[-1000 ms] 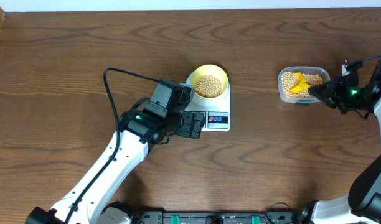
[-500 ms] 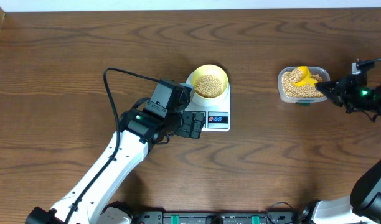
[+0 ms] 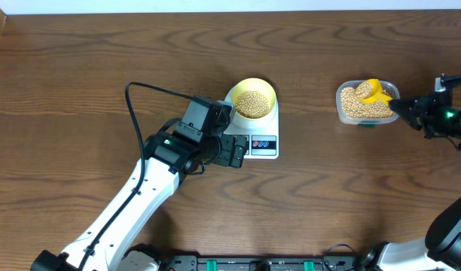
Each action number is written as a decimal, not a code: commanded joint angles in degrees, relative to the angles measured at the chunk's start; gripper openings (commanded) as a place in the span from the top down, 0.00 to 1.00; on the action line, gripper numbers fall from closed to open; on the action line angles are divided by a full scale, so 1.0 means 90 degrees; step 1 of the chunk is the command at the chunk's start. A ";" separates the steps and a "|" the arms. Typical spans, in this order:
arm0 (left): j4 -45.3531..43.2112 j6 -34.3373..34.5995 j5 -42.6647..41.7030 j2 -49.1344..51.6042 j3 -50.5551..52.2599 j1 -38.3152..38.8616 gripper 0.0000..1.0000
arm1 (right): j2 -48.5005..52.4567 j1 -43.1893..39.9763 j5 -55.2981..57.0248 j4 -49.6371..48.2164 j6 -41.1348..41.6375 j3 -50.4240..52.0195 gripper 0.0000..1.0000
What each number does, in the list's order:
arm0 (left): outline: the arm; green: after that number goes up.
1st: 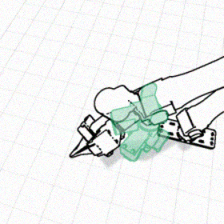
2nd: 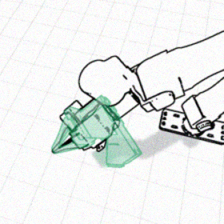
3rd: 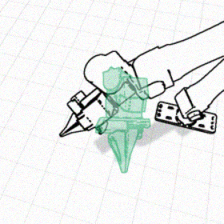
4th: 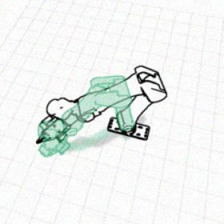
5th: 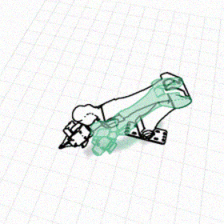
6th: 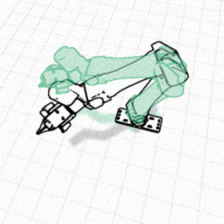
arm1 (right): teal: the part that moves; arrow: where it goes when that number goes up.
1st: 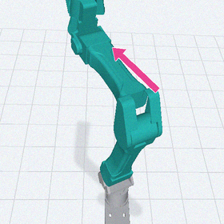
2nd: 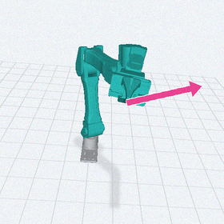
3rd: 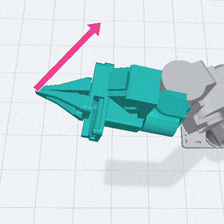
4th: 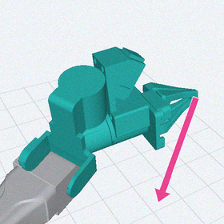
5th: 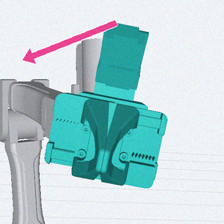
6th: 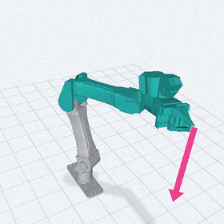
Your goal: Scoop item into bowl and weigh 50g on scale
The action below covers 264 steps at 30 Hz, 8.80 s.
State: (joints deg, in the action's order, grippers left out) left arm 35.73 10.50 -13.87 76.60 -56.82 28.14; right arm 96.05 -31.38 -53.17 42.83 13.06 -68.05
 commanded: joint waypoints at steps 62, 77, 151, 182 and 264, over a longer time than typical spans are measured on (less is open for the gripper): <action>-0.0002 -0.0034 -0.0073 -0.0080 0.0051 -0.0005 0.05 | 0.0017 0.3067 -0.1581 -0.1749 0.1809 0.0049 0.99; 0.0000 -0.0034 -0.0073 -0.0080 0.0051 -0.0005 0.06 | 0.0017 0.3772 -0.0789 -0.2251 0.1037 0.0049 0.99; -0.0002 -0.0034 -0.0073 -0.0080 0.0051 -0.0005 0.06 | -0.0398 0.4767 0.1304 -0.1977 -0.0726 0.0024 0.99; -0.0002 -0.0034 -0.0073 -0.0080 0.0051 -0.0005 0.06 | -0.0816 0.4915 0.2227 -0.1681 -0.1399 -0.0148 0.99; -0.0002 -0.0034 -0.0073 -0.0080 0.0051 -0.0005 0.06 | -0.0816 0.5333 0.2873 -0.1834 -0.2557 -0.0148 0.99</action>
State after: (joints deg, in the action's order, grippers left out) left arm 35.75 10.50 -13.87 76.60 -56.82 28.14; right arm 89.60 16.16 -27.16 26.55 -8.25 -67.88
